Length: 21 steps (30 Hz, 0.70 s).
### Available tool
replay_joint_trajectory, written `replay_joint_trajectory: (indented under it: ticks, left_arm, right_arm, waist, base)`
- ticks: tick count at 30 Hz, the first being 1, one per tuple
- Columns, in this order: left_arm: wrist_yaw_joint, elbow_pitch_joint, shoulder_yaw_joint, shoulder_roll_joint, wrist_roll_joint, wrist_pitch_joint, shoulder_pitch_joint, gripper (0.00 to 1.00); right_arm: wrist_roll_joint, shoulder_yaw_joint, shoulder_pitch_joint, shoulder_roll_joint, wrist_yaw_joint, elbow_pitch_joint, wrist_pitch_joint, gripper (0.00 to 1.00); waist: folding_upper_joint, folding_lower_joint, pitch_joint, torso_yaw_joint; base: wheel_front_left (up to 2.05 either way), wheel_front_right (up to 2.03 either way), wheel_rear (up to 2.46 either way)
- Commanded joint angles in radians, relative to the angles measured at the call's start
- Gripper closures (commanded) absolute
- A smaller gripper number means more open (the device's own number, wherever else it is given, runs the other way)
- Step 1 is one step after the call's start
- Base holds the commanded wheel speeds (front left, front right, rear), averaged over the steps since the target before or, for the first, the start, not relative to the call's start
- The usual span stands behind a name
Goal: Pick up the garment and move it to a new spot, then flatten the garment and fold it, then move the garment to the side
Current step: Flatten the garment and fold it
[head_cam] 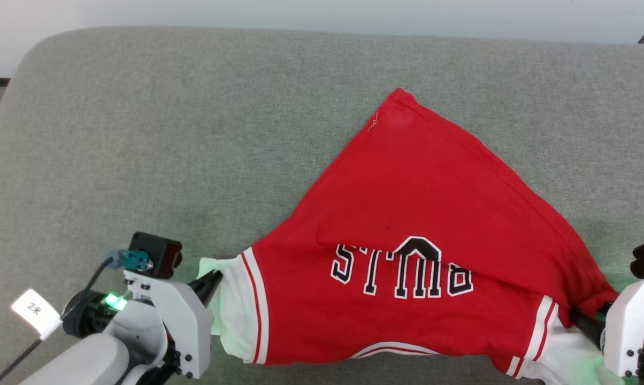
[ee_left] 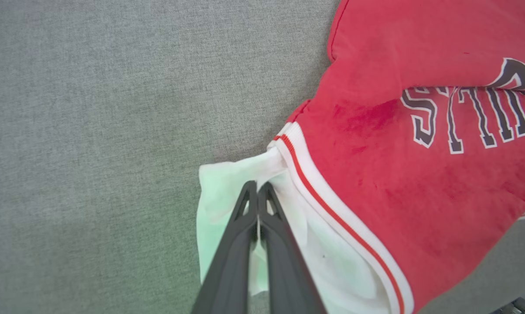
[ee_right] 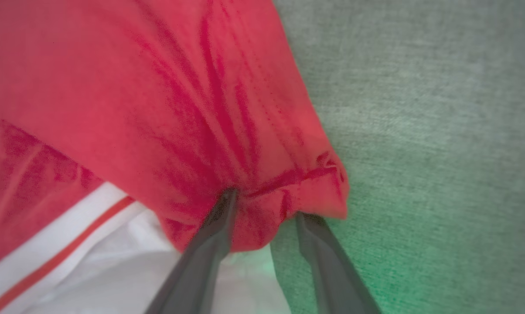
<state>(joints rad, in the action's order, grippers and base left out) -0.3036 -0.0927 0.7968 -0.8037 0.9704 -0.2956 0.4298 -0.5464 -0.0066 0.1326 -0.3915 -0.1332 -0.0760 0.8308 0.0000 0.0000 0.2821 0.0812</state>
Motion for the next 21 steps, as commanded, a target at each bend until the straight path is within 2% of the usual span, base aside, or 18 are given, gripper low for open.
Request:
replay_joint_trajectory:
  ticks: [1,8,12,15,21]
  left_arm:
    - [-0.005,-0.004,-0.002,0.003,0.003,0.004,0.001,1.00]
    - [-0.007,-0.012,0.005,0.011,-0.003,0.006,-0.002,1.00]
    - [0.003,-0.014,0.013,0.028,-0.010,0.009,0.012,1.00]
    - [0.009,-0.010,0.023,0.044,-0.016,0.012,0.021,1.00]
    - [0.028,0.007,0.037,0.075,-0.027,0.015,0.046,1.00]
  right_arm:
    - [0.016,0.019,-0.070,0.022,0.005,-0.045,0.038,0.00]
    - [0.019,-0.036,0.006,-0.015,0.003,0.185,0.049,0.00]
    - [0.034,-0.028,0.080,-0.033,0.003,0.274,0.026,0.00]
    - [0.059,0.006,0.175,-0.053,0.003,0.286,-0.029,0.00]
    - [0.076,0.142,0.356,-0.077,0.003,0.180,-0.167,0.00]
  waist:
    - [0.0000,0.0000,0.000,0.001]
    - [0.0000,0.0000,0.001,0.017]
    - [0.0000,0.0000,0.011,0.040]
    - [0.0000,0.0000,0.020,0.062]
    - [0.0000,0.0000,0.039,0.101]
  base:
    - [0.00,0.00,0.00]
    - [0.00,0.00,0.00]
    - [0.00,0.00,0.00]
    - [0.00,0.00,0.00]
    - [0.00,0.00,0.00]
